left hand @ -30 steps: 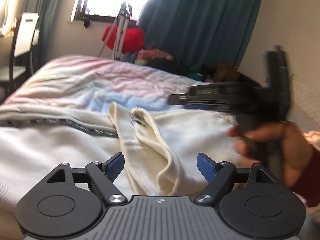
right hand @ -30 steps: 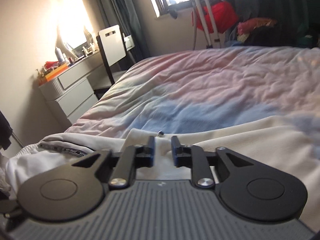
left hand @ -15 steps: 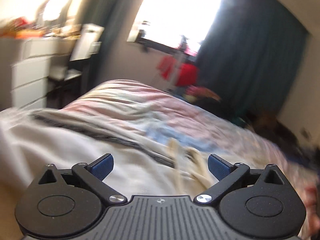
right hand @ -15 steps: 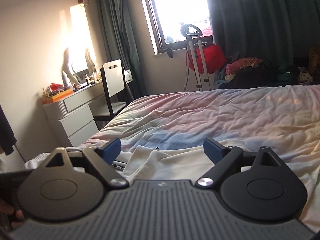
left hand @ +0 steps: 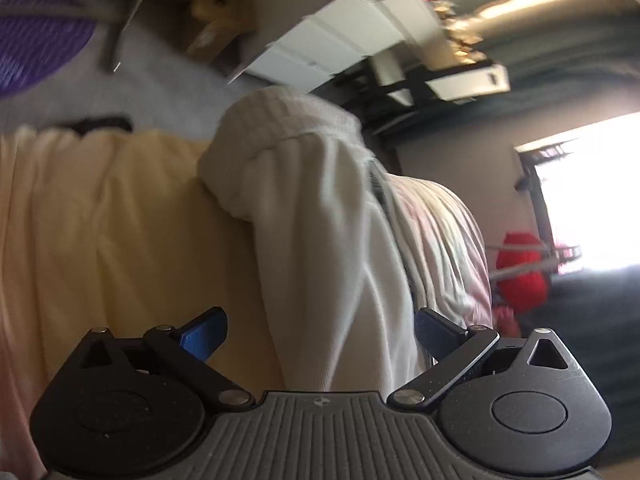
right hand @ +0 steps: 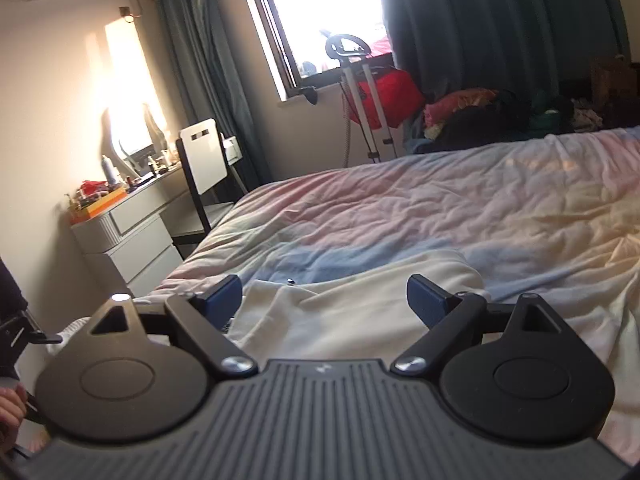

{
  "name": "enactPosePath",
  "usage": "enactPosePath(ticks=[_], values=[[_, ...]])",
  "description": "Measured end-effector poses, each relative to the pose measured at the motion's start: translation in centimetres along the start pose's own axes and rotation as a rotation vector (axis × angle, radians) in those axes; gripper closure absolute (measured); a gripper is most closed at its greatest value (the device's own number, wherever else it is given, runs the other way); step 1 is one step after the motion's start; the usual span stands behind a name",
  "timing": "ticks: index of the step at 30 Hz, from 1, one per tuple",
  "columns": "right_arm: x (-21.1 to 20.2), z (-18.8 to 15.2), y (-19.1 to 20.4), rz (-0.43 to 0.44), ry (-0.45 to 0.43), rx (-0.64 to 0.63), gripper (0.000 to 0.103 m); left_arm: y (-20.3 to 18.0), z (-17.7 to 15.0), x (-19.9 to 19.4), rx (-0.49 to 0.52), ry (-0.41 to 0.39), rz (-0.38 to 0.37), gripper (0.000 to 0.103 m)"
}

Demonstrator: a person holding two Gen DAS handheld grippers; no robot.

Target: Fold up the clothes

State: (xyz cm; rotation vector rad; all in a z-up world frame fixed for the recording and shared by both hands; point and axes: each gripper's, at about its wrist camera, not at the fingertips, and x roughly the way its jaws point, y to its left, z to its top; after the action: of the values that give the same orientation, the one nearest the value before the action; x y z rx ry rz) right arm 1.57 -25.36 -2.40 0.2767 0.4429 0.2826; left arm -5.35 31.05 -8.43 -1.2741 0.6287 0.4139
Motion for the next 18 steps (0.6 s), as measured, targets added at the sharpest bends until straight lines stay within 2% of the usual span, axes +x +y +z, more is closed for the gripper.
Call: enactPosePath(ticks=[3, 5, 7, 8, 9, 10, 13, 15, 16, 18], values=[[0.8, -0.4, -0.6, -0.023, 0.031, 0.020, 0.012, 1.0, 1.9, 1.3, -0.102, -0.018, -0.027, 0.012], [1.5, -0.8, -0.9, -0.036, 0.055, 0.028, 0.012, 0.7, 3.1, 2.3, -0.093, -0.039, -0.038, 0.013], [2.4, -1.2, -0.6, -0.036, 0.087, 0.015, 0.012, 0.4, 4.3, 3.2, -0.084, -0.060, -0.049, 0.027], [2.9, -1.5, -0.3, -0.029, 0.109, 0.004, 0.012, 0.1, 4.5, 3.5, -0.056, -0.072, -0.030, 0.029], [3.4, -1.9, 0.2, -0.016, 0.129, -0.016, 0.012, -0.2, 4.8, 3.9, -0.028, -0.084, -0.011, 0.036], [3.9, -2.3, 0.6, -0.002, 0.149, -0.036, 0.012, -0.3, 5.0, 4.0, -0.012, -0.091, 0.006, 0.050], [6.2, -3.9, 1.7, 0.003, 0.233, -0.095, 0.012, -0.7, 5.3, 4.2, 0.042, -0.116, 0.042, 0.074], [8.2, -5.4, 2.3, -0.033, 0.316, -0.134, 0.013, -1.2, 5.1, 4.1, 0.082, -0.142, 0.041, 0.081], [9.1, -6.2, 2.5, -0.064, 0.354, -0.158, 0.013, -2.0, 4.7, 3.7, 0.142, -0.166, 0.051, 0.083], [9.7, -6.8, 3.1, -0.093, 0.368, -0.206, 0.012, -4.2, 3.5, 2.7, 0.267, -0.225, 0.065, 0.085]])
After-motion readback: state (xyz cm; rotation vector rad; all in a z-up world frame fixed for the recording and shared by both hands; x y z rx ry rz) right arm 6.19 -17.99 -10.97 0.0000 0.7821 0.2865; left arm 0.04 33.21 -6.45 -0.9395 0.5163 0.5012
